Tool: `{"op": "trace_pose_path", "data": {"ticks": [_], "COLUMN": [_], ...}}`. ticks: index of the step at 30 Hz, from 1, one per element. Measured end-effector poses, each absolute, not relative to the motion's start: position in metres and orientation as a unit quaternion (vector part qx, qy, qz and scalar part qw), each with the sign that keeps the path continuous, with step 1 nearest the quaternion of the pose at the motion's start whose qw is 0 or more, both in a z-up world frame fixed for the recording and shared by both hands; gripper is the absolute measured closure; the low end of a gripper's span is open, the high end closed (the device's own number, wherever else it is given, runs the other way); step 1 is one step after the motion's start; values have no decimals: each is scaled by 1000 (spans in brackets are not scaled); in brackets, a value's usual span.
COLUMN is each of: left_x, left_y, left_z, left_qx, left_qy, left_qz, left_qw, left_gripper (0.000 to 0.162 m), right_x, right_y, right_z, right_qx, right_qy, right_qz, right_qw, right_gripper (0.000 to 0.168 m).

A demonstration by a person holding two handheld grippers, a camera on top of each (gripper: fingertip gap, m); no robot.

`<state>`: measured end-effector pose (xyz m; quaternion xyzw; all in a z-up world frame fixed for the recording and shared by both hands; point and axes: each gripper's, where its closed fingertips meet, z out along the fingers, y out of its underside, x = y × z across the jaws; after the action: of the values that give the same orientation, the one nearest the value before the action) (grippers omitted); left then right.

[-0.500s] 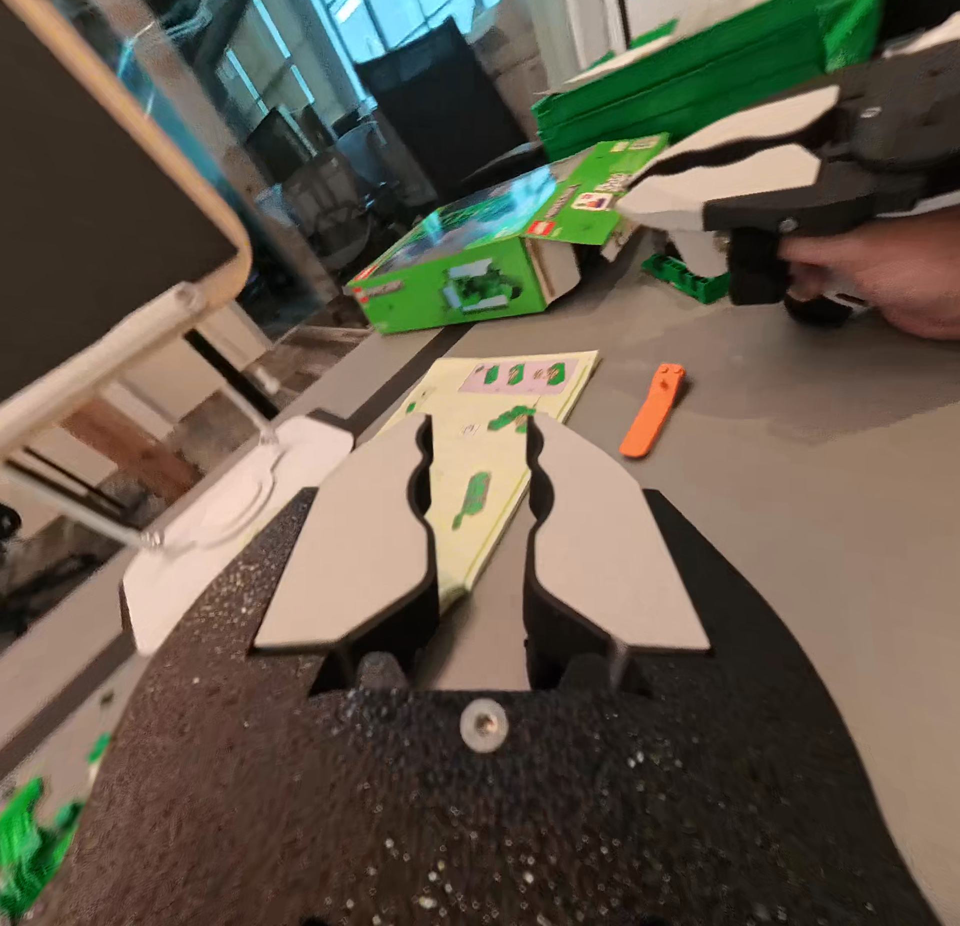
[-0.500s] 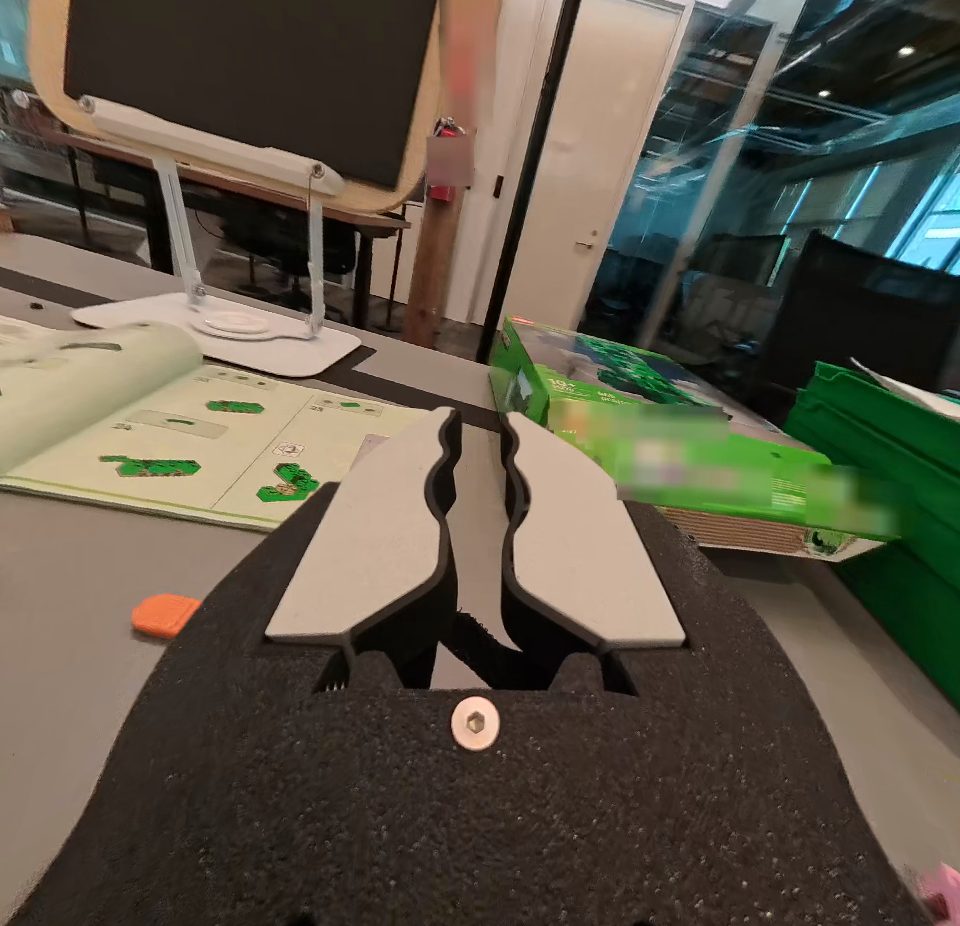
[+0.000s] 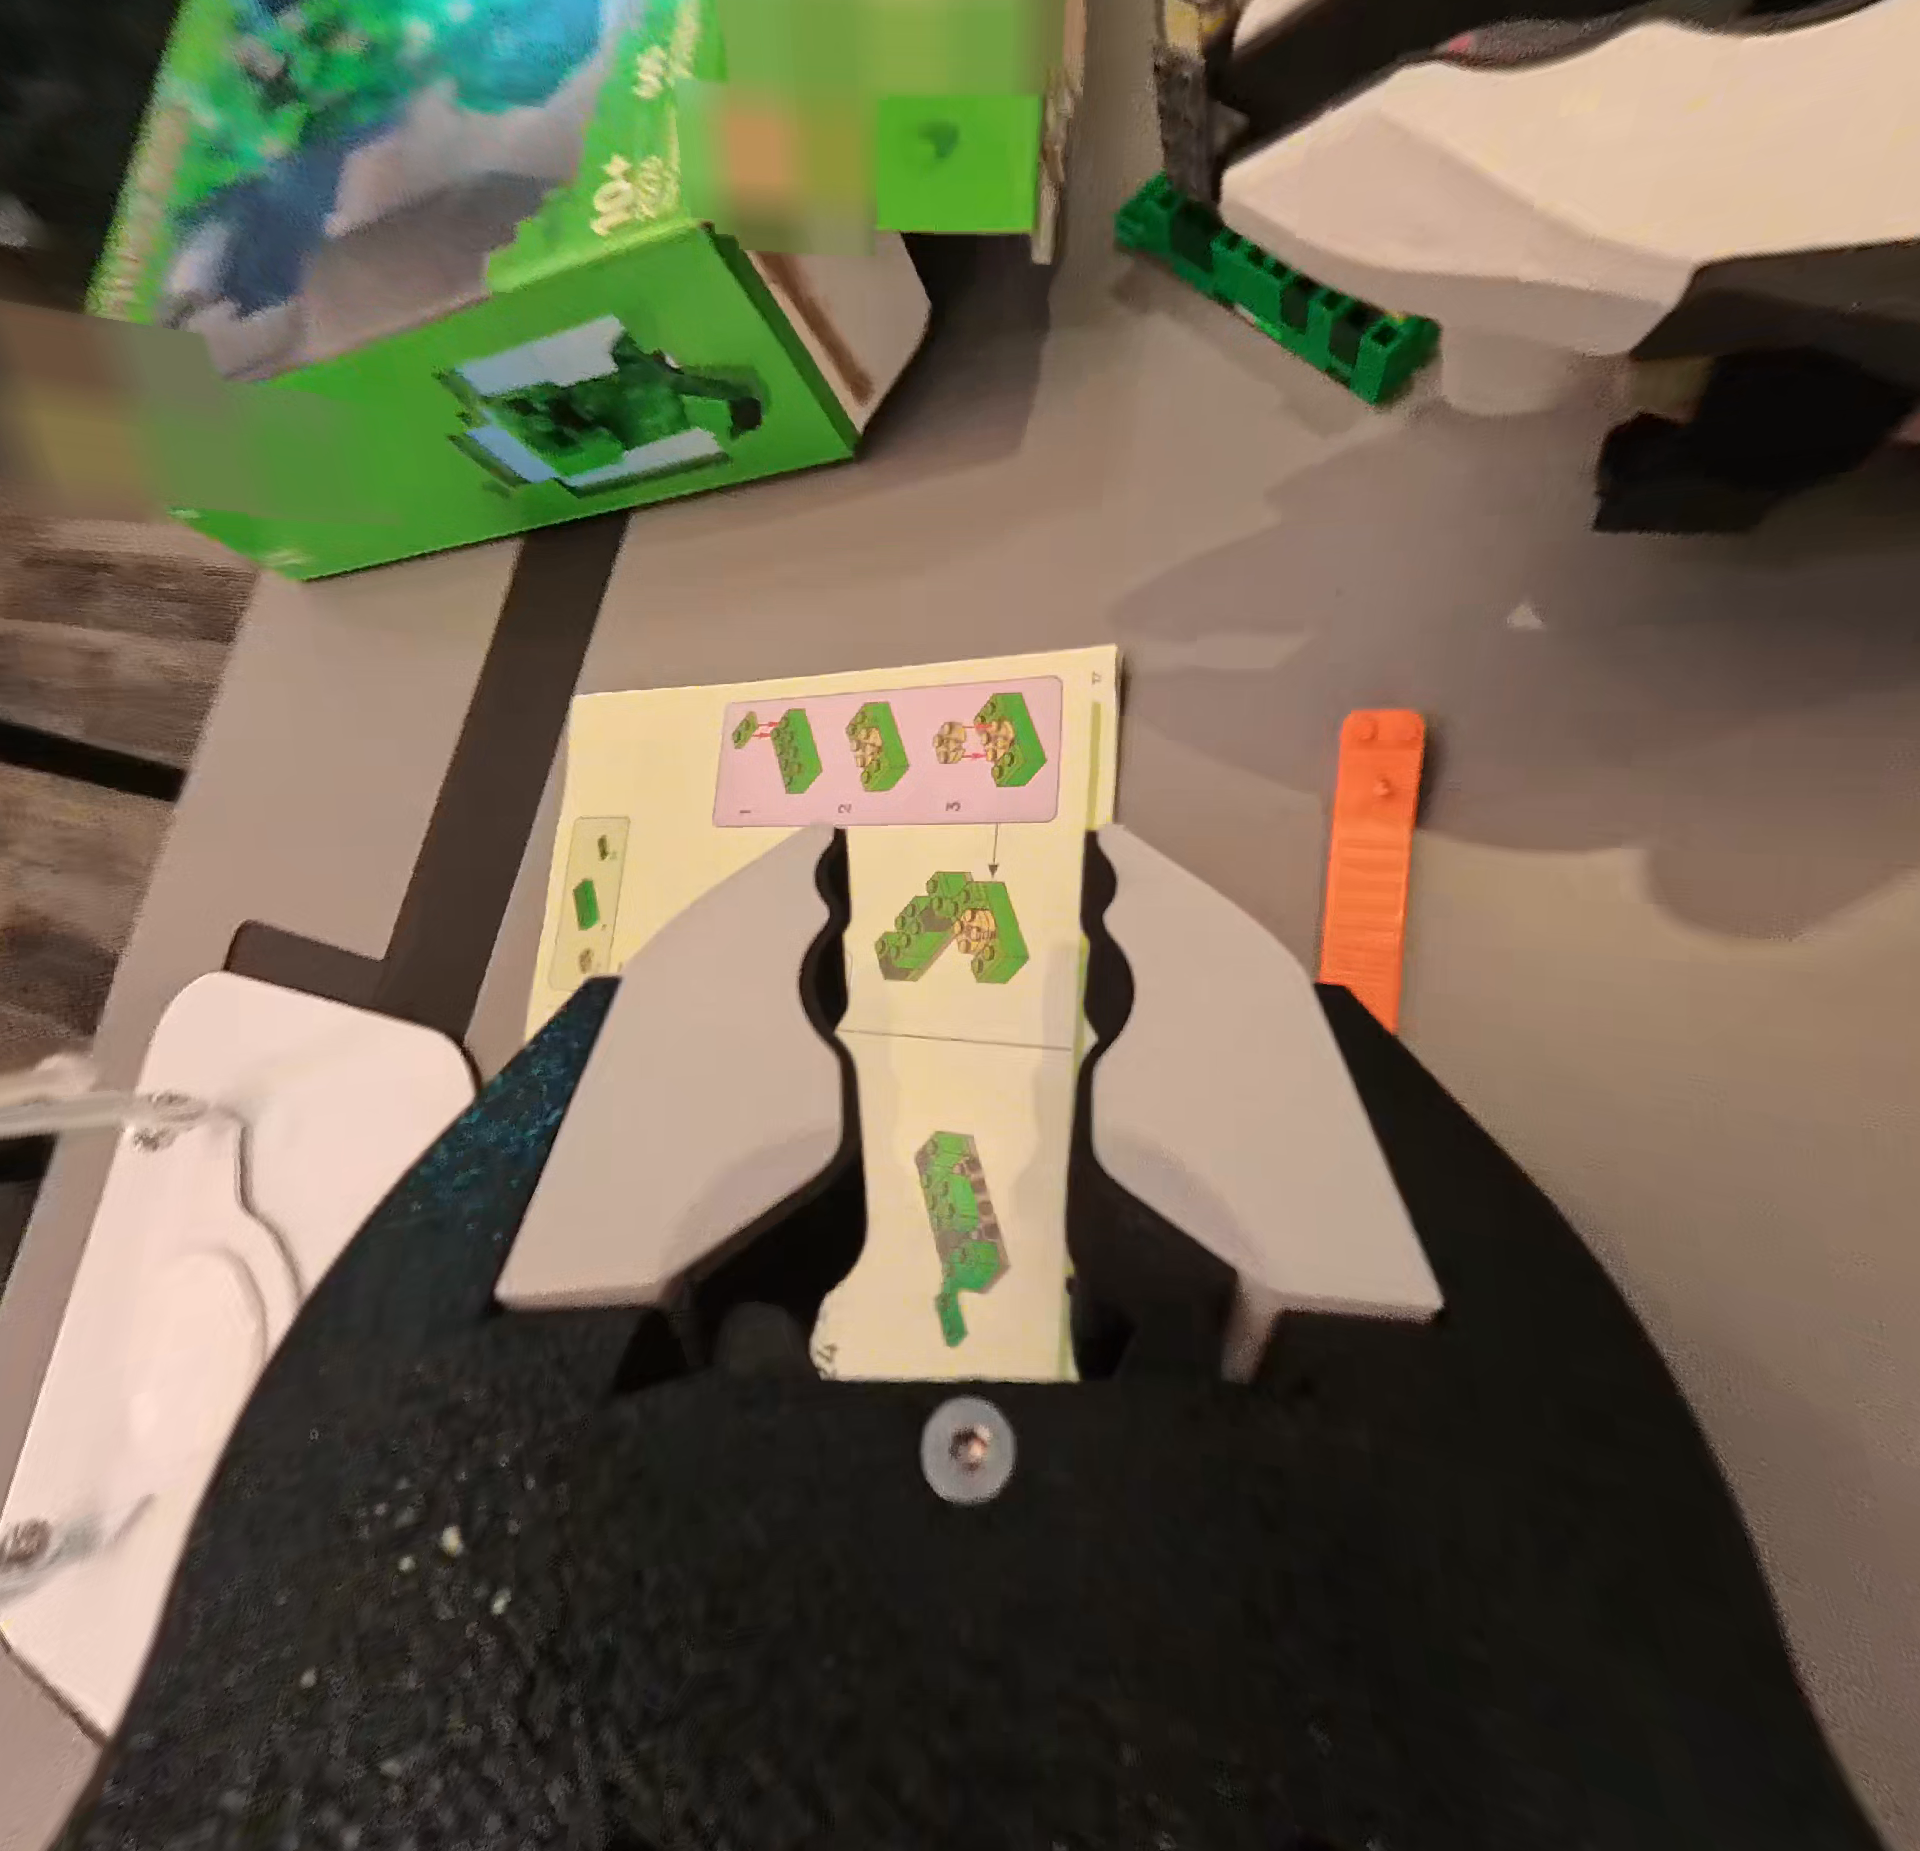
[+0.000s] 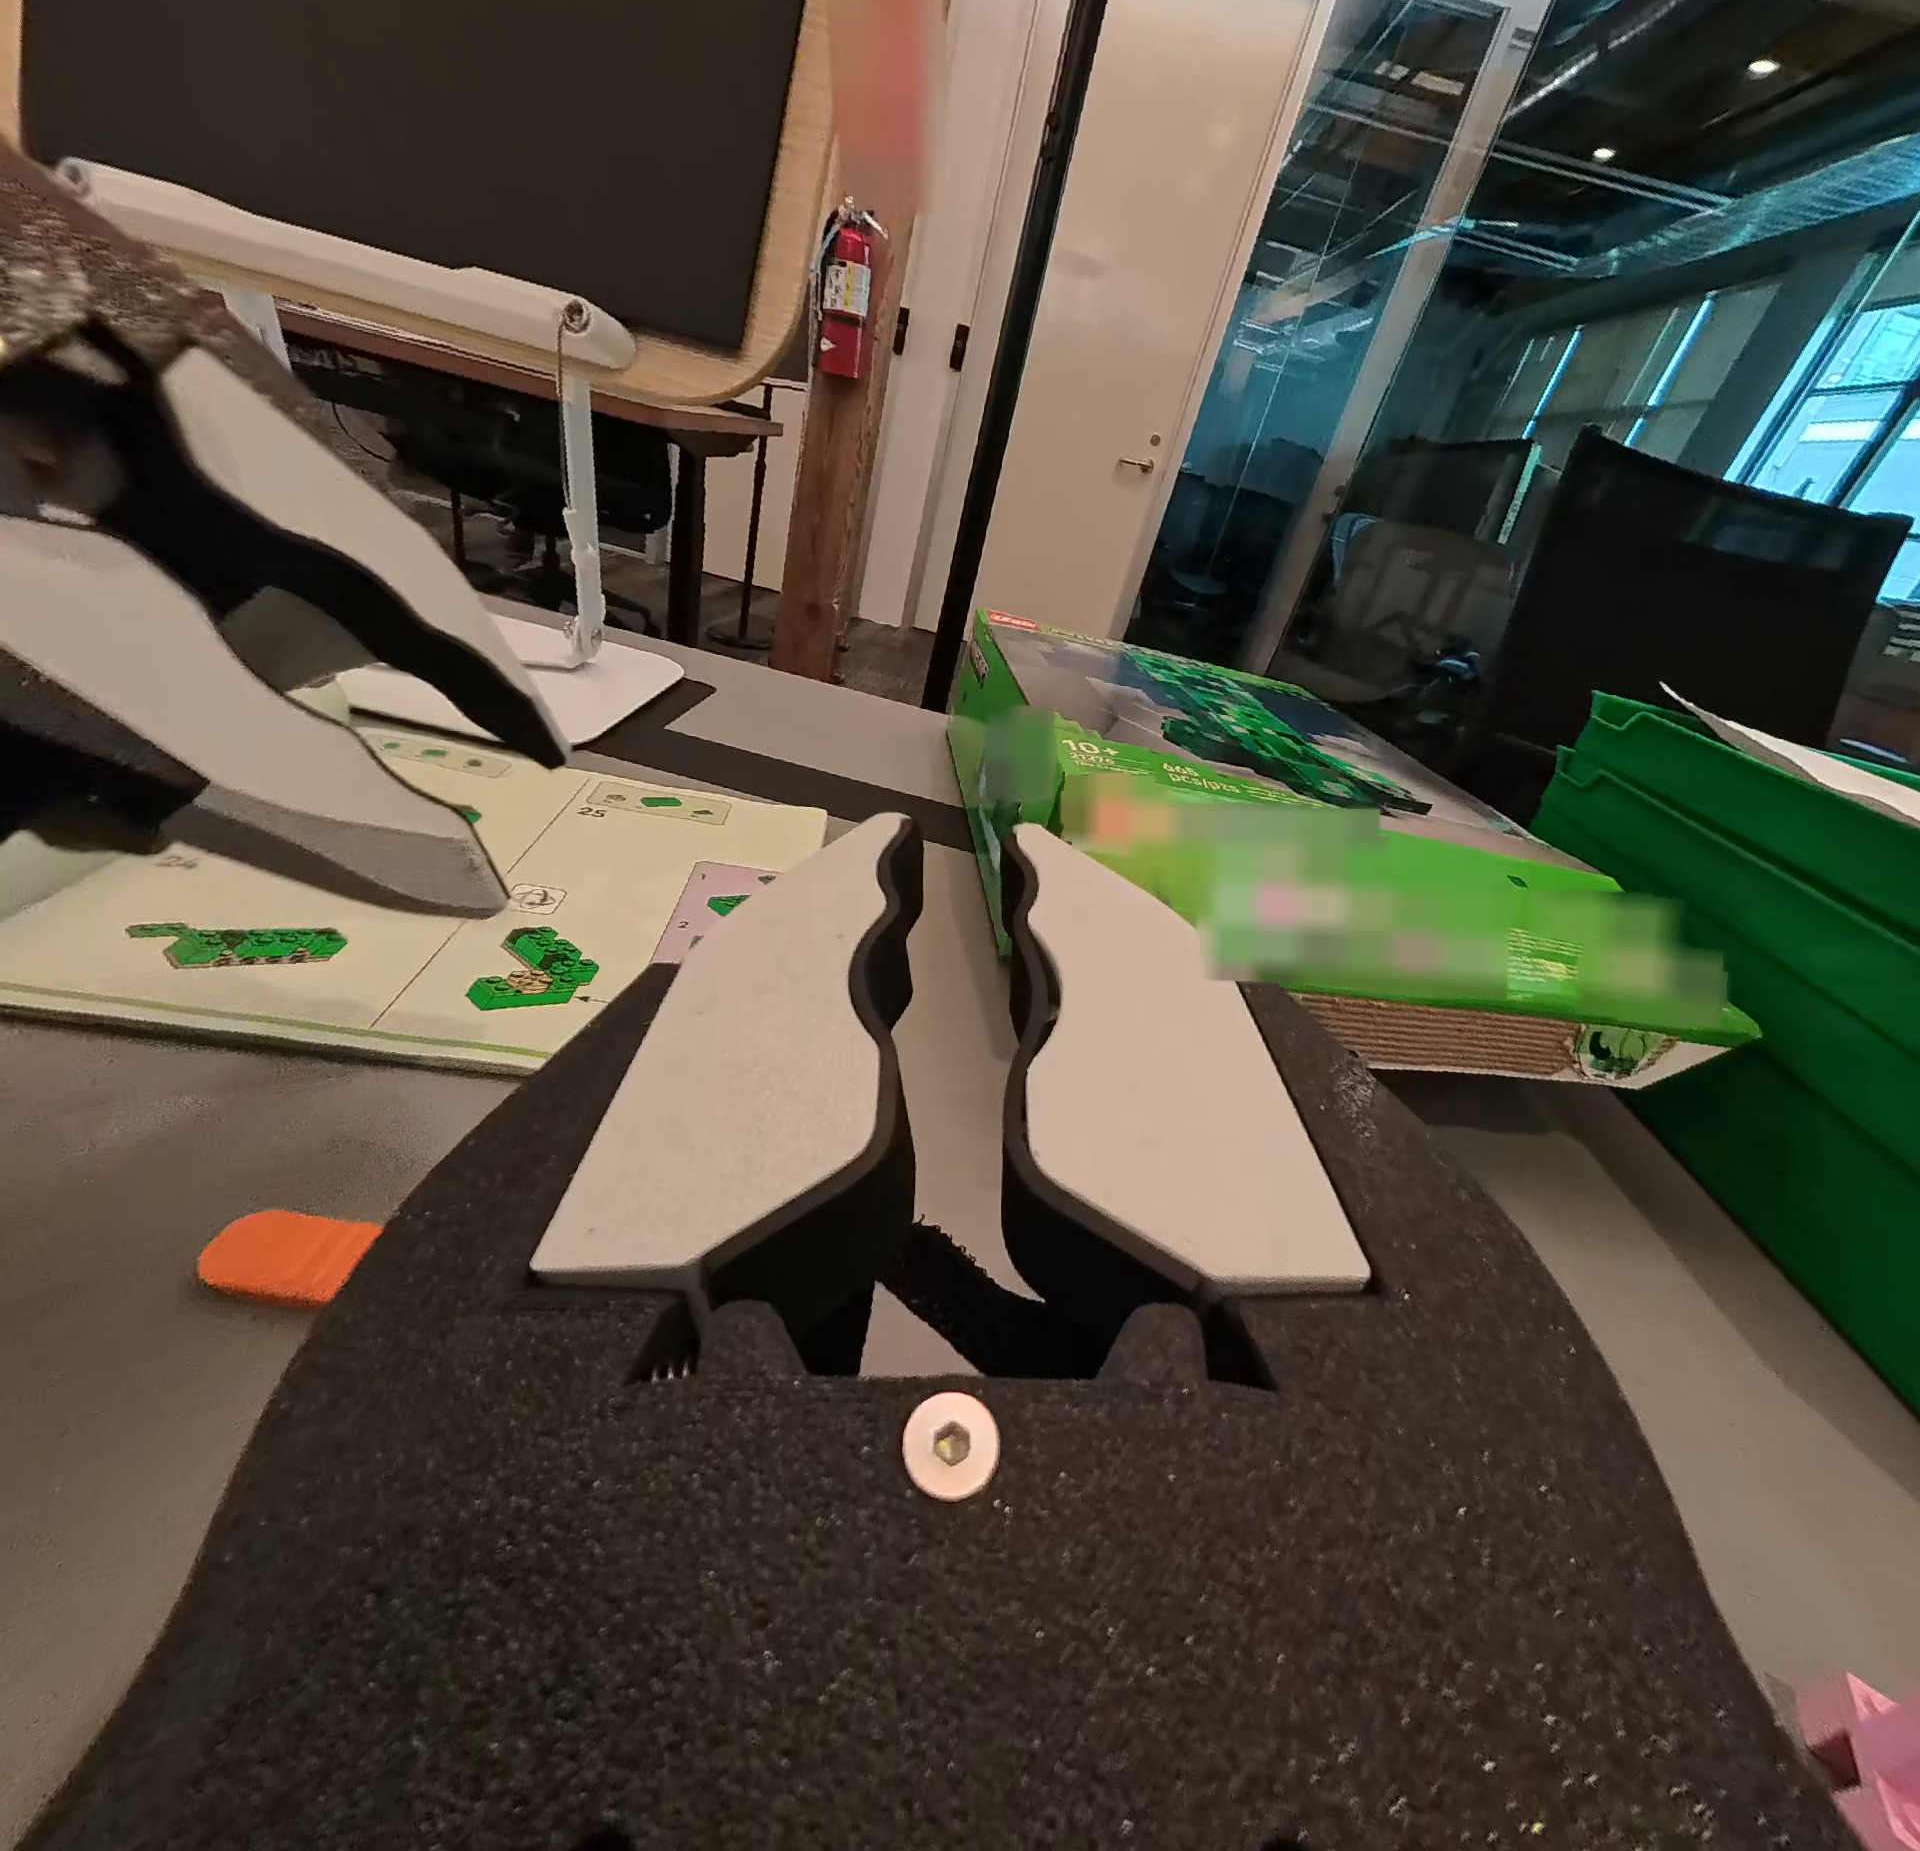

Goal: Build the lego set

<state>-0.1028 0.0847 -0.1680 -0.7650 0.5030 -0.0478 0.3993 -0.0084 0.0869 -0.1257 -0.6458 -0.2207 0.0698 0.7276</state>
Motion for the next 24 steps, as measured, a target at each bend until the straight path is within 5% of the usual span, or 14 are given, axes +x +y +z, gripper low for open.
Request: {"op": "trace_pose_path", "data": {"ticks": [6, 24], "left_x": [-105, -106], "left_y": [97, 88], "left_z": [-189, -217], "left_qx": [-750, -786], "left_qy": [573, 543], "left_qz": [29, -27], "left_qw": [329, 296], "left_gripper": [92, 98], "right_x": [-7, -12], "right_y": [89, 89], "right_z": [-127, -128], "right_qx": [-649, -649], "right_qy": [-222, -233], "right_qz": [49, 56], "right_qw": [726, 722], "right_gripper": [157, 165]}}
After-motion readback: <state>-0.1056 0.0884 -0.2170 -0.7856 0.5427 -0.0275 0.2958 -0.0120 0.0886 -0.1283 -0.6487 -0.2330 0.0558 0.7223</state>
